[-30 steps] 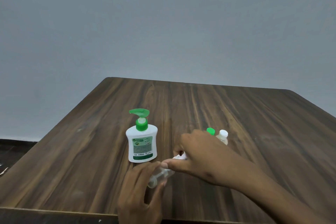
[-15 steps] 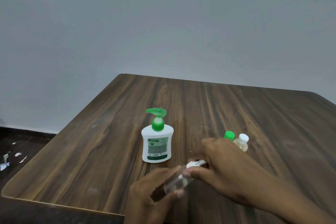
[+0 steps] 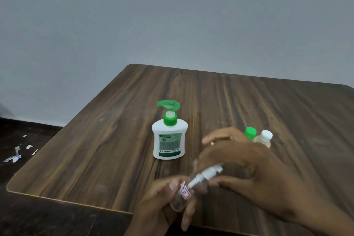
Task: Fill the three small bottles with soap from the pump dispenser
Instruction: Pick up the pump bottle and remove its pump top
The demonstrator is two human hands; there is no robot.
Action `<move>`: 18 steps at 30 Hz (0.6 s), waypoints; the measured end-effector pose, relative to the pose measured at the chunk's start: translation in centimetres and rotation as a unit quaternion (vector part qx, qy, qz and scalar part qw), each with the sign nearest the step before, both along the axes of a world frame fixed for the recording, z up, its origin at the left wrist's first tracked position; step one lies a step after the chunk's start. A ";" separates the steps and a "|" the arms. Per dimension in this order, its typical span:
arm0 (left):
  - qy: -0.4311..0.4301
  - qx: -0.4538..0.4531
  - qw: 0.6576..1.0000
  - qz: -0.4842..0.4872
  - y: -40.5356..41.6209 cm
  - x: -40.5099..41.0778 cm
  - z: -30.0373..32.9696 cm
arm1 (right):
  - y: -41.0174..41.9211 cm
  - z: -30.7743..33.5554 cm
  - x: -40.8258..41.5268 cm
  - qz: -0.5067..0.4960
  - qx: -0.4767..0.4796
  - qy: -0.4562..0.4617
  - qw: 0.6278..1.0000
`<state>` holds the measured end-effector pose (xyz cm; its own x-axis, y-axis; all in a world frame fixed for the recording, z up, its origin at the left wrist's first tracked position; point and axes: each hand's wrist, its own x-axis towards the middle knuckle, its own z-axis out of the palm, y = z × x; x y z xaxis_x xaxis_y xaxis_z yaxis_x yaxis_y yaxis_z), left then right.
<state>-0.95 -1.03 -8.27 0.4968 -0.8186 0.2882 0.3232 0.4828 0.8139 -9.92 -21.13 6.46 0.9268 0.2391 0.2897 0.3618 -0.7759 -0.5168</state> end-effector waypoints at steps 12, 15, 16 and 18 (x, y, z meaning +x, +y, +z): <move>-0.187 0.141 0.937 0.260 0.1 -1.8 1.4 | 1.9 -1.7 0.0 -0.181 0.152 0.093 0.967; -0.134 0.144 0.950 0.245 0.1 -1.9 1.5 | 1.5 -1.2 -0.4 -0.150 0.180 0.086 0.968; -0.088 0.136 0.958 0.239 -0.1 -2.0 1.7 | 1.5 -1.1 -0.6 -0.131 0.176 0.075 0.973; 0.030 0.133 0.964 0.227 -0.3 -2.1 2.3 | 1.7 -0.8 -1.1 -0.096 0.147 0.025 0.984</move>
<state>-3.08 -1.31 -5.95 0.8309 -0.5535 0.0578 0.1774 0.3620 0.9151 -11.00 -19.41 5.62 0.9614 -0.0293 0.2735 0.1915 -0.6422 -0.7422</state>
